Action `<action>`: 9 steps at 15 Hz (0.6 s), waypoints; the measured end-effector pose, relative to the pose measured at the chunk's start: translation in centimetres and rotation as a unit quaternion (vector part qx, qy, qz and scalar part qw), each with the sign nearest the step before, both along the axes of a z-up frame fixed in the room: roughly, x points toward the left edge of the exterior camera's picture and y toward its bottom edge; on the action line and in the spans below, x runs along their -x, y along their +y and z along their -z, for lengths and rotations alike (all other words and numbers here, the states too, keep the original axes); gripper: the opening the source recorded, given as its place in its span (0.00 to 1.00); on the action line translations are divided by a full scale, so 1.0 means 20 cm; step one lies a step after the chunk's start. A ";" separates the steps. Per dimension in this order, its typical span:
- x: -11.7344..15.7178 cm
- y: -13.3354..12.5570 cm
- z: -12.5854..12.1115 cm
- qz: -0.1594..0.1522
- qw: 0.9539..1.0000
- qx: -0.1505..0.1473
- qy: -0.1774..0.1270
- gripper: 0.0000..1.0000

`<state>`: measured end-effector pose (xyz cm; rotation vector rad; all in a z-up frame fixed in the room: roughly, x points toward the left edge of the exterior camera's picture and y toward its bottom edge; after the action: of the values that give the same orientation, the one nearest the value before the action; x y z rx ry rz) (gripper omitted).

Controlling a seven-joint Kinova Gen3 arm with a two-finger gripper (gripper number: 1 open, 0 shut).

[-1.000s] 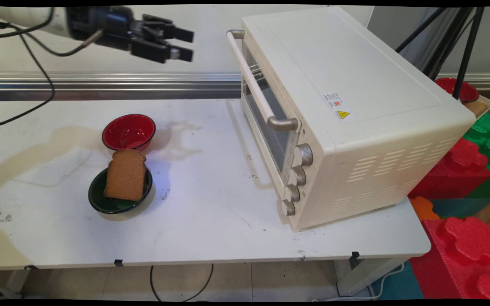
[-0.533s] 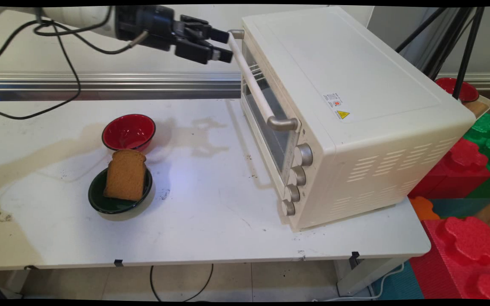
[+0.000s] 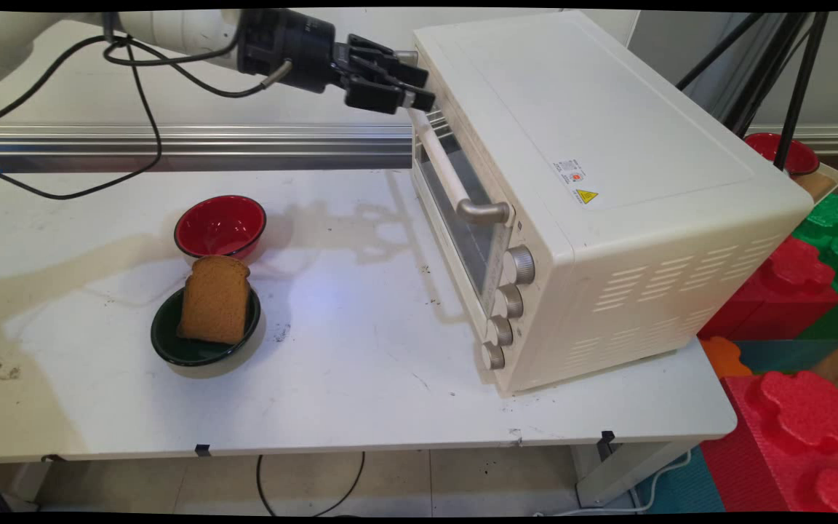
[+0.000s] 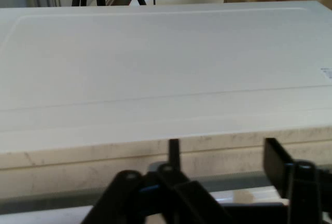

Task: Open the oven

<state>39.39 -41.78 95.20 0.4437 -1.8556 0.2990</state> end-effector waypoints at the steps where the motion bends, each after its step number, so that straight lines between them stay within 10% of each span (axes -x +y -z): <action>1: 0.02 -0.01 0.01 0.002 1.000 0.001 -0.003 0.00; 9: 0.11 -0.05 0.06 0.013 0.999 0.006 -0.031 0.00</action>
<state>37.27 -42.87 94.06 0.4048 -1.9183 0.3095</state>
